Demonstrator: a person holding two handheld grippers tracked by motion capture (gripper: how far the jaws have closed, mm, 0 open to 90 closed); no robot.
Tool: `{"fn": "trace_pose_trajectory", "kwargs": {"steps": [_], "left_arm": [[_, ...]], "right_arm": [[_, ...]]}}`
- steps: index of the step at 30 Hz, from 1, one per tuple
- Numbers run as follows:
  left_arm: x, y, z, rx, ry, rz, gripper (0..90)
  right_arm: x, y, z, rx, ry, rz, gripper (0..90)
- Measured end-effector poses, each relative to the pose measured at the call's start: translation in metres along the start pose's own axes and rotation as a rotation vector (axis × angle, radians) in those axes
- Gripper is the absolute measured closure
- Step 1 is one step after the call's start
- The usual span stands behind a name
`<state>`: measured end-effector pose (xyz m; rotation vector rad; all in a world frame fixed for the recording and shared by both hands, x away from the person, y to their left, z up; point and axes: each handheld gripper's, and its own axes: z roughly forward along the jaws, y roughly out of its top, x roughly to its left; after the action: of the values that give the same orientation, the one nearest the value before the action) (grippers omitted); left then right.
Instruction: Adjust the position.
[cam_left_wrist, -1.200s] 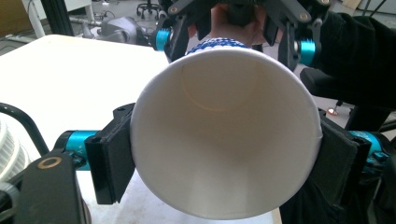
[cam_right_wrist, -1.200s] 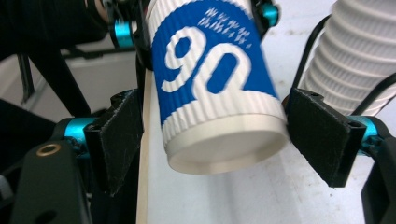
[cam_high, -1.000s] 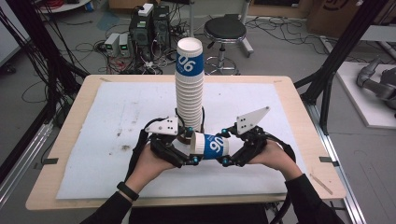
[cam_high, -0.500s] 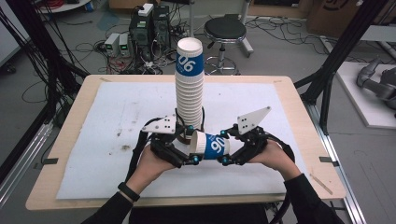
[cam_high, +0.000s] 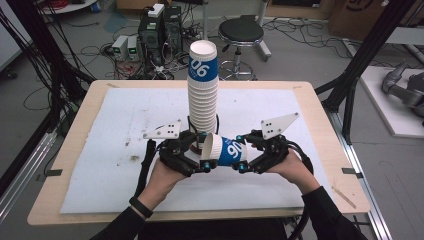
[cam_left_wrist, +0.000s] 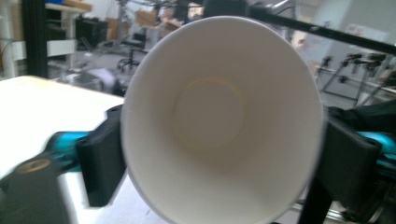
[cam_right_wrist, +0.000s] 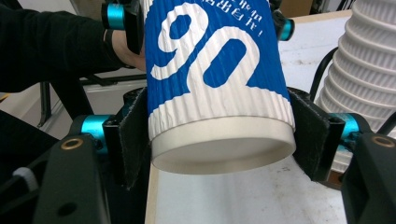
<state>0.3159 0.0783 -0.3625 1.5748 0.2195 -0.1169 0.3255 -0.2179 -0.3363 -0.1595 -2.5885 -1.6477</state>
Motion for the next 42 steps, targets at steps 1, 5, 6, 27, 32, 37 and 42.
{"fn": "trace_pose_trajectory", "kwargs": {"steps": [1, 5, 6, 27, 32, 37, 42], "left_arm": [[0.000, 0.000, 0.000, -0.003, 0.000, 0.000, 16.7], [0.000, 0.002, -0.001, 0.016, 0.004, 0.002, 18.7], [0.000, 0.003, -0.001, 0.027, 0.003, 0.004, 19.0], [-0.005, 0.018, 0.001, 0.128, 0.025, 0.070, 20.4], [-0.006, 0.020, 0.003, 0.128, 0.021, 0.078, 20.6], [-0.009, 0.021, 0.006, 0.117, 0.027, 0.083, 18.5], [-0.009, 0.020, 0.005, 0.062, 0.020, 0.068, 14.8]], "right_arm": [[0.000, 0.000, 0.000, -0.005, -0.002, -0.001, 29.7], [0.000, -0.001, 0.002, -0.002, 0.002, 0.002, 29.8], [0.000, -0.002, 0.002, 0.003, 0.003, 0.007, 29.7], [0.004, 0.002, 0.017, 0.135, -0.027, -0.019, 20.8], [0.006, 0.003, 0.025, 0.142, -0.023, -0.008, 21.2], [0.005, 0.002, 0.029, 0.141, 0.002, -0.019, 30.3], [0.004, 0.002, 0.025, 0.098, 0.008, -0.018, 30.2]]}}
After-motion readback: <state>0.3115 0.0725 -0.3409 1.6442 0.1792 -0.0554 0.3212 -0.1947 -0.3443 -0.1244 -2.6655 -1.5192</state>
